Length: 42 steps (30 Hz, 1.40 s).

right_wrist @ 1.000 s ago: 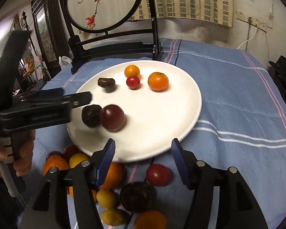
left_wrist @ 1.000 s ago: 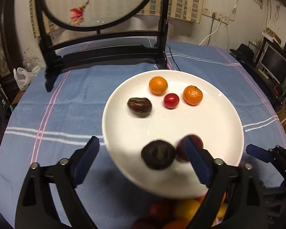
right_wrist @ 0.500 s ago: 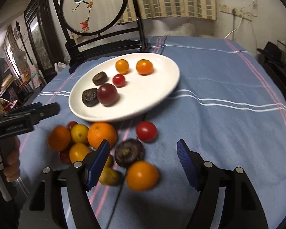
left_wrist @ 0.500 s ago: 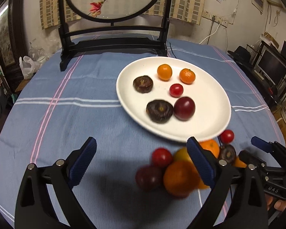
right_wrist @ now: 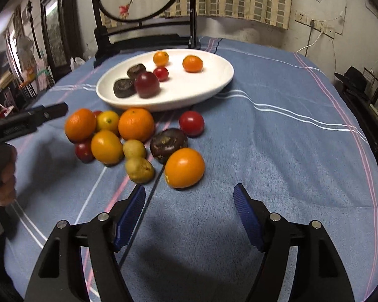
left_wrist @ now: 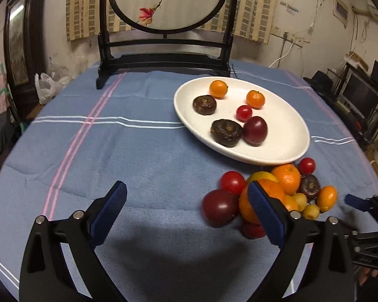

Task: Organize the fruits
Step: 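Move both open tools back toward the fruit pile, then grasp an orange tomato with the right tool while the left tool grasps a mandarin orange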

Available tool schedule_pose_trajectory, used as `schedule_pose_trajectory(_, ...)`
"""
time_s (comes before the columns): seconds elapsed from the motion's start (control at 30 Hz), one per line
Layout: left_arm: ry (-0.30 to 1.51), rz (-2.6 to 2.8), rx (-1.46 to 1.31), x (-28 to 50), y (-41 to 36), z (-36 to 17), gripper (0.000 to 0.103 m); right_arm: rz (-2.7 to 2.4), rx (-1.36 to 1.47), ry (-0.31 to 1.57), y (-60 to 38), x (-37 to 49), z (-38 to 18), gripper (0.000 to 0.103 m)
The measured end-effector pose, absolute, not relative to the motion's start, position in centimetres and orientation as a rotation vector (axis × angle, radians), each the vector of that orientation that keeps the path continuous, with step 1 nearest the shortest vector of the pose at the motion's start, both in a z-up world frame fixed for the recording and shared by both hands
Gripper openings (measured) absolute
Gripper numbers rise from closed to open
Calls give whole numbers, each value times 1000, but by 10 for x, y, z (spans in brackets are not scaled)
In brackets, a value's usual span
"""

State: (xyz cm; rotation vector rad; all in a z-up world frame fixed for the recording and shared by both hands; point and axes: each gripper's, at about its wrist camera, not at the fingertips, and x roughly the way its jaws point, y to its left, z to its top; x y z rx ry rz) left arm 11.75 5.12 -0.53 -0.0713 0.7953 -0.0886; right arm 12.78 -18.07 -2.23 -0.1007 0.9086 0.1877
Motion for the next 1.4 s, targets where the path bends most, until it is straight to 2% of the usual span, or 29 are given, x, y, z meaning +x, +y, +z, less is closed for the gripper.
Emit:
schedule_pose_trajectory(0.07,801,-92,-81,118,52,-5,94,172,-131,931,-175,135,-27,67)
schedule_pose_trajectory(0.13,803,-87,-83,119,51,-5,94,164,-152,952,-172,141,-31,51)
schedule_pose_trajectory(0.37,819,-111,-91,119,48,-8,94,163,-129,969,-170,160,-36,50)
schedule_pose_trajectory(0.4,817,-112,-85,119,47,-8,94,165,-126,969,-169,162,-36,49)
schedule_pose_trajectory(0.43,814,-113,-77,118,46,-8,94,174,-120,968,-168,162,-36,39)
schedule_pose_trajectory(0.47,812,-116,-74,118,45,-7,94,178,-115,965,-167,162,-35,38)
schedule_pose_trajectory(0.73,823,-147,-100,115,41,-8,95,199,-50,946,-178,152,-35,38)
schedule_pose_trajectory(1.17,706,-179,-80,94,25,8,94,239,-72,949,-178,149,-34,38)
schedule_pose_trajectory(1.4,752,-141,-8,104,6,0,94,247,-79,952,-176,147,-33,38)
